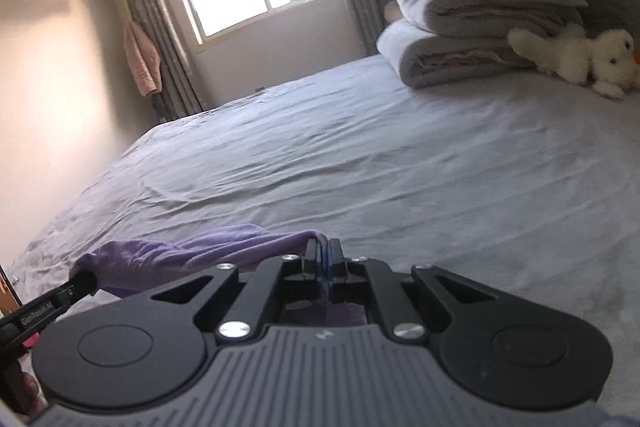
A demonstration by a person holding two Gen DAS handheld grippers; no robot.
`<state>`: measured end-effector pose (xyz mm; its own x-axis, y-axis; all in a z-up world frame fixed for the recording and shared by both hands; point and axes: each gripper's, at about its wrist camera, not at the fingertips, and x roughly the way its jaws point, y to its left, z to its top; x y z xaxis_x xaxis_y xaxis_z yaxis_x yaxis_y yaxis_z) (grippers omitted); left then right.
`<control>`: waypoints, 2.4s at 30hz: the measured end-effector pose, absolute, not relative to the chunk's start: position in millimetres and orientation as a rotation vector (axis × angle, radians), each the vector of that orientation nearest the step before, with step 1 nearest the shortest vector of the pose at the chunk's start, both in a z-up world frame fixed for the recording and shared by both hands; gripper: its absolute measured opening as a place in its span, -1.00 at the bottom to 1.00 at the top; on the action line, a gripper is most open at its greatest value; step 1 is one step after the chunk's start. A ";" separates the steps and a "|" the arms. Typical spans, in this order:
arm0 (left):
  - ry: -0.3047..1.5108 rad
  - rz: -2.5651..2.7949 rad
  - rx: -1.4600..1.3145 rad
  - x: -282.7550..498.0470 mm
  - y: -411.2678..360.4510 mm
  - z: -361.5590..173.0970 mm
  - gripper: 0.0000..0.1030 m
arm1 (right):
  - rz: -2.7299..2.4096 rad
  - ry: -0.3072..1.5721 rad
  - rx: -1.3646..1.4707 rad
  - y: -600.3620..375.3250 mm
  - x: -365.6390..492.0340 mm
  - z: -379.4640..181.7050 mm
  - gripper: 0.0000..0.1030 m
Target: Fold clothes
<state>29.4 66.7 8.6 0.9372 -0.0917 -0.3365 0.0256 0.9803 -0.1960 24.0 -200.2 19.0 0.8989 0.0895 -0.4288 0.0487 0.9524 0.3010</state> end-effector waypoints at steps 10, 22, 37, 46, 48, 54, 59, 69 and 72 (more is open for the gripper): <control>0.391 0.069 -0.266 45.3 124.8 6.1 -0.85 | 0.110 0.452 0.210 -126.2 105.2 36.7 -0.90; 0.487 0.213 -0.310 78.2 184.1 -13.7 -0.85 | 0.227 0.482 0.098 -34.3 202.6 32.0 -0.90; 0.568 0.236 -0.332 96.9 189.1 -29.4 -0.66 | 0.319 0.593 0.071 3.3 265.5 3.7 -0.88; 0.600 0.169 -0.406 98.0 185.6 -29.8 -0.07 | 0.324 0.639 0.121 -47.8 233.9 27.1 0.06; 0.614 0.137 -0.420 98.1 181.9 -30.1 -0.07 | 0.304 0.658 0.127 -66.5 218.8 26.4 0.06; 0.666 0.073 -0.457 94.6 169.8 -33.7 -0.08 | 0.229 0.723 0.263 -132.0 167.2 8.3 0.06; 0.683 0.053 -0.487 88.4 164.3 -34.3 -0.12 | 0.210 0.762 0.441 -160.4 137.8 -11.2 0.06; 0.723 -0.012 -0.493 85.1 142.3 -35.3 -0.17 | 0.354 0.857 0.529 -139.6 98.0 -25.3 0.06; 0.729 -0.021 -0.475 85.2 138.3 -35.8 -0.26 | 0.381 0.853 0.457 -121.2 86.4 -22.4 0.06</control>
<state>85.2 138.3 -35.8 0.7501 -0.1805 -0.6362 -0.1444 0.8941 -0.4240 86.4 -121.2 -22.4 0.6015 0.4941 -0.6278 -0.1383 0.8383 0.5273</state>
